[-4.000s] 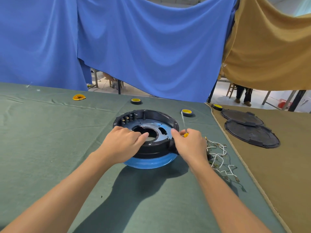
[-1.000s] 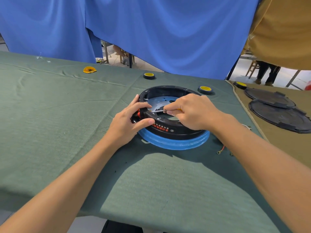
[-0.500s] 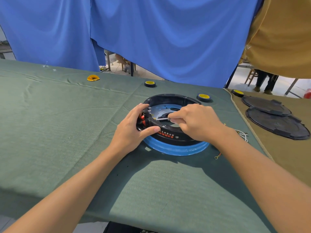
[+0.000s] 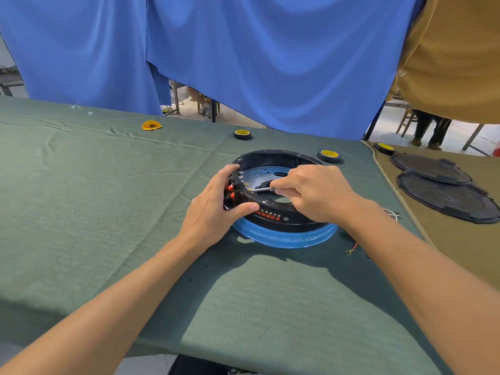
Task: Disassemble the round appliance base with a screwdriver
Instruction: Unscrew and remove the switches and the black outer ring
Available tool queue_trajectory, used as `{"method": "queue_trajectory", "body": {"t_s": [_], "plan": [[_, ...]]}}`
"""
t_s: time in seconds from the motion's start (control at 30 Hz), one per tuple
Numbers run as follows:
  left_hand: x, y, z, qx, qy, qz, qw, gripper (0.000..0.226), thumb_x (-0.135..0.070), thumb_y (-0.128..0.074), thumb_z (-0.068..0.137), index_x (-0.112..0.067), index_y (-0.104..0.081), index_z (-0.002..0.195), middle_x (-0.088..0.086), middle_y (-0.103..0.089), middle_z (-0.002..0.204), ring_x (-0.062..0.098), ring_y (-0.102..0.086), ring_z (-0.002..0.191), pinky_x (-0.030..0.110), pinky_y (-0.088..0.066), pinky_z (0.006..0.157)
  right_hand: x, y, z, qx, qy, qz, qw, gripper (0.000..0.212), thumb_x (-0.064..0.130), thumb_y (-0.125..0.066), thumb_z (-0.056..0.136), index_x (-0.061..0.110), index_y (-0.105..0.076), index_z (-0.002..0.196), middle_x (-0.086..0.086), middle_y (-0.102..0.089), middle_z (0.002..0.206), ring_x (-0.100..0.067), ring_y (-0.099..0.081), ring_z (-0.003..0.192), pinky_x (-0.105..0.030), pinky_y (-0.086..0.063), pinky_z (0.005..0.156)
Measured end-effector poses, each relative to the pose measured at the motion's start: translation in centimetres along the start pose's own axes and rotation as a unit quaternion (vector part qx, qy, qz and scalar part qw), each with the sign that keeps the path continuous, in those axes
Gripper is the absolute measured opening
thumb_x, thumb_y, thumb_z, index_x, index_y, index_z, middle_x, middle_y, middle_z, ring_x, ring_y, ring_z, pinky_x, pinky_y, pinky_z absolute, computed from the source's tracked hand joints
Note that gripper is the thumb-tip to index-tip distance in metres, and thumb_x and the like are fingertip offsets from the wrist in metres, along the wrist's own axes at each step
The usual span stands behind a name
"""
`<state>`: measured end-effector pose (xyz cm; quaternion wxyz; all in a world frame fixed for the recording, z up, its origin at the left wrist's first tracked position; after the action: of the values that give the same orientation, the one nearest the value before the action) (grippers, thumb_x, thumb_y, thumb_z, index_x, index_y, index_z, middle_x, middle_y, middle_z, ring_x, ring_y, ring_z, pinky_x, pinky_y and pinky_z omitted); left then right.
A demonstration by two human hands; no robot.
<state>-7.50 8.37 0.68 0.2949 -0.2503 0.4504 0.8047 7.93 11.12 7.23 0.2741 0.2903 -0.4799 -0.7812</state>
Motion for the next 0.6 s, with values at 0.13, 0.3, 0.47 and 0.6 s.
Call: {"method": "queue_trajectory", "body": {"t_s": [0.13,0.3,0.47,0.6], "plan": [[-0.5,-0.3,0.1,-0.010,0.011,0.015,1.000,0.089,-0.086,-0.046,0.059,-0.040,-0.035,0.134,-0.011,-0.044,0.147,0.014,-0.050,0.127,0.036,-0.043,0.097,0.0,1.2,-0.3,-0.072,-0.053,-0.096,0.991,0.016,0.024,-0.046,0.095,0.026,-0.062,0.094,0.002,-0.058,0.075,-0.023,-0.055,0.076,-0.027,-0.019,0.051],[-0.8,-0.8,-0.5,-0.044,0.043,0.007,0.998,0.100,-0.082,-0.056,0.061,-0.029,-0.029,0.143,-0.007,-0.055,0.138,0.014,-0.052,0.125,0.030,-0.040,0.095,-1.6,2.1,-3.5,-0.131,-0.201,-0.099,0.966,0.005,0.014,-0.055,0.090,0.016,-0.060,0.090,-0.003,-0.058,0.072,-0.026,-0.052,0.071,-0.029,-0.026,0.052],[-1.0,-0.7,-0.7,-0.041,0.021,0.003,0.999,0.093,-0.068,-0.070,0.065,-0.029,-0.036,0.142,-0.010,-0.056,0.135,0.000,-0.049,0.122,0.018,-0.033,0.095,-1.1,1.9,-7.0,-0.195,-0.261,-0.033,0.945,0.010,0.011,-0.058,0.089,0.013,-0.058,0.079,-0.001,-0.057,0.073,-0.027,-0.053,0.064,-0.026,-0.029,0.046],[-0.5,-0.5,-0.4,-0.016,0.006,-0.009,1.000,0.085,-0.053,-0.078,0.070,-0.027,-0.040,0.142,-0.011,-0.050,0.142,-0.001,-0.047,0.125,0.017,-0.032,0.100,-1.2,1.2,-8.0,-0.242,-0.271,0.040,0.931,0.011,0.014,-0.052,0.095,0.010,-0.061,0.091,-0.004,-0.060,0.088,-0.029,-0.057,0.064,-0.032,-0.043,0.046]]}}
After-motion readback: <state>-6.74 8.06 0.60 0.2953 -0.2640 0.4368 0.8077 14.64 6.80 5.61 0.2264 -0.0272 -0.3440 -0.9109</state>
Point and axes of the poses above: each hand's wrist, its own z-axis towards the middle knuckle, its own y-axis out of the back of the hand, x = y × z, the point moved 9 cm from there along z, towards the middle knuckle
